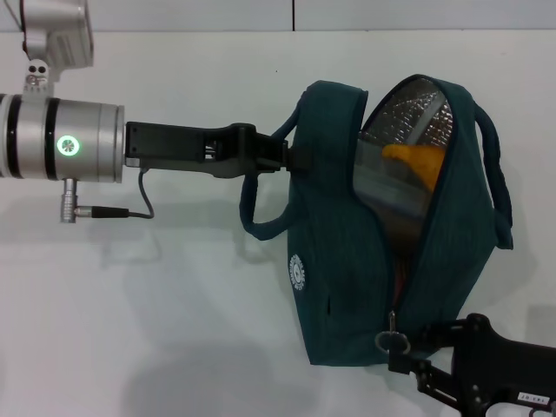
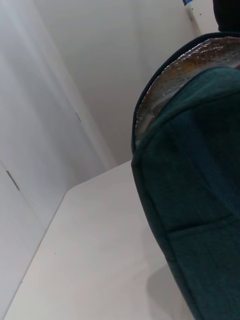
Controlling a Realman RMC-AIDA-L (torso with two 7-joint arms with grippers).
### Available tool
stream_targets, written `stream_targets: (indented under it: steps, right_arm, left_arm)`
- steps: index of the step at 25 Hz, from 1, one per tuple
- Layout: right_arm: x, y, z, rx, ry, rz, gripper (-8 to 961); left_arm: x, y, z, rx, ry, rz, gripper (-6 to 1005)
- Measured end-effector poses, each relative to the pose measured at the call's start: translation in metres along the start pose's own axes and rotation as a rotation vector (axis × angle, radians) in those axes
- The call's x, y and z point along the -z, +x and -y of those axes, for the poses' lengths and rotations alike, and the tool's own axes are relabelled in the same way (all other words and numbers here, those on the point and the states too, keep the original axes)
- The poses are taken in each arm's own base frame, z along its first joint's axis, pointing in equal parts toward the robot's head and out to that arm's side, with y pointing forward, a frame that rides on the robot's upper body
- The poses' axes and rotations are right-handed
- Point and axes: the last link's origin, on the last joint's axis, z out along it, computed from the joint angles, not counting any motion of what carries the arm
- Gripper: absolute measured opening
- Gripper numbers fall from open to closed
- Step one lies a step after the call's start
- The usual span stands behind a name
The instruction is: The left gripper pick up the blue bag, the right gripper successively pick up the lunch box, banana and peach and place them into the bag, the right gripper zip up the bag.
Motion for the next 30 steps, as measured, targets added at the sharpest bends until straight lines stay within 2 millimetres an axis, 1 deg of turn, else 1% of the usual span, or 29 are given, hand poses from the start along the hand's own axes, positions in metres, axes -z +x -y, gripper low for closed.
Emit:
stream_targets:
  steps: [7,12,22,30]
  right_arm:
    - [-0.001,-0.003,0.003,0.003,0.018,0.02,209]
    - [-0.002,-0.005,0.004,0.005,0.012,0.021,11]
    - [-0.001,-0.006,0.002,0.005,0.003,0.027,2]
    - [0.014,-0.006,-0.006,-0.003,0.016,0.081,5]
  left_arm:
    - [0.0,0.0,0.0,0.001,0.0,-0.001,46]
    - [0.0,0.0,0.0,0.001,0.001,-0.001,46]
    - [0.0,-0.001,0.0,-0.001,0.0,-0.002,47]
    - [0.002,-0.003,0.002,0.006,0.001,-0.007,48]
